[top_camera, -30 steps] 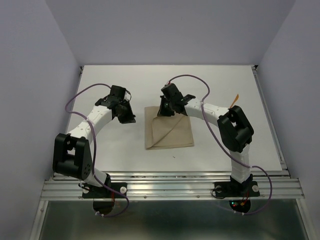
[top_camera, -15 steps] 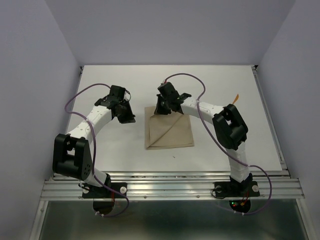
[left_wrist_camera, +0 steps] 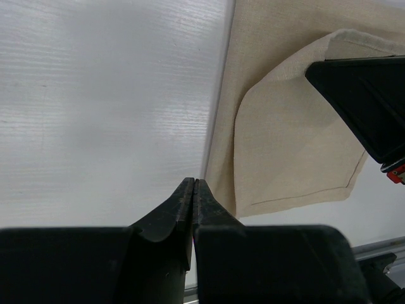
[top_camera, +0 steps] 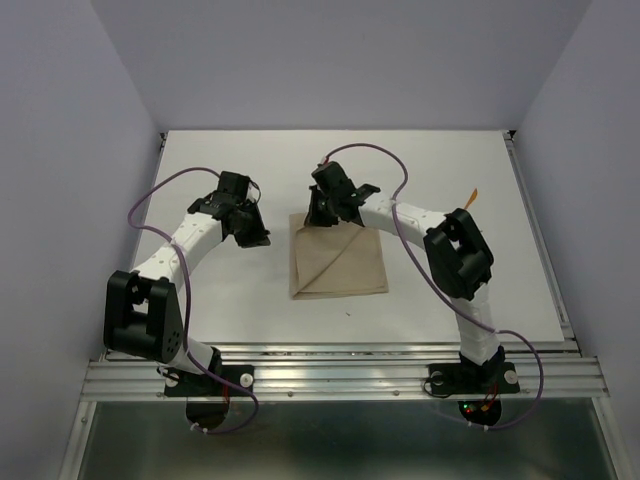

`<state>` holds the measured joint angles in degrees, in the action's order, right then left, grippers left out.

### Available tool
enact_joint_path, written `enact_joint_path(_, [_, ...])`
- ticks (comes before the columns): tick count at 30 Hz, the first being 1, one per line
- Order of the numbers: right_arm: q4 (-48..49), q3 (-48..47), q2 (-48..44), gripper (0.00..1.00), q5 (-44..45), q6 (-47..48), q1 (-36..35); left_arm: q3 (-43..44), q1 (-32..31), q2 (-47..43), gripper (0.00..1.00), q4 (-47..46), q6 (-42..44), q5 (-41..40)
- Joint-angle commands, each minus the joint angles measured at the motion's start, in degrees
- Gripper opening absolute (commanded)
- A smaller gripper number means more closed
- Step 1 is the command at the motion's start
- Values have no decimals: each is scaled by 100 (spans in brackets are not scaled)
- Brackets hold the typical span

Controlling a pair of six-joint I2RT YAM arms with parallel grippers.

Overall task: Fold the napkin into a case and place the utensils inside
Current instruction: Fold the top corner of the square-folded napkin at the center of the board.

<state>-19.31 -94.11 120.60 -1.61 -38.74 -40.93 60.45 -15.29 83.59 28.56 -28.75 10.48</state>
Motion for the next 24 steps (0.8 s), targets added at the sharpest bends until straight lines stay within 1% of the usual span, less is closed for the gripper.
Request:
enact_joint_path(1, [15,-406,157,5,-24,95,-56,-68,26,-229,13,36,72,-2])
enact_joint_path(10, [-2,-486,236,7,-24,77,-56,-94,26,-264,13,19,63,7])
enact_joint_path(12, [-3,-495,228,11,-15,77,-56,-112,26,-256,13,1,54,24])
enact_joint_path(13, [-3,-503,219,16,2,77,-56,-112,26,-256,13,-8,54,42])
enact_joint_path(15, [-3,-512,201,19,37,77,-56,-121,26,-229,13,-17,45,51])
enact_joint_path(16, [-11,-521,201,27,64,77,-56,-121,26,-247,13,-17,37,59])
enact_joint_path(17, [-3,-512,192,31,81,77,-56,-121,35,-256,13,-17,45,59])
enact_joint_path(22, [-3,-521,79,34,134,103,-56,-208,26,-256,13,-113,54,121])
enact_joint_path(23, [-11,-486,43,34,361,112,-56,-243,26,-256,13,-131,45,147])
enact_joint_path(24, [-11,-451,-1,34,406,156,-56,-287,26,-256,13,-201,10,182])
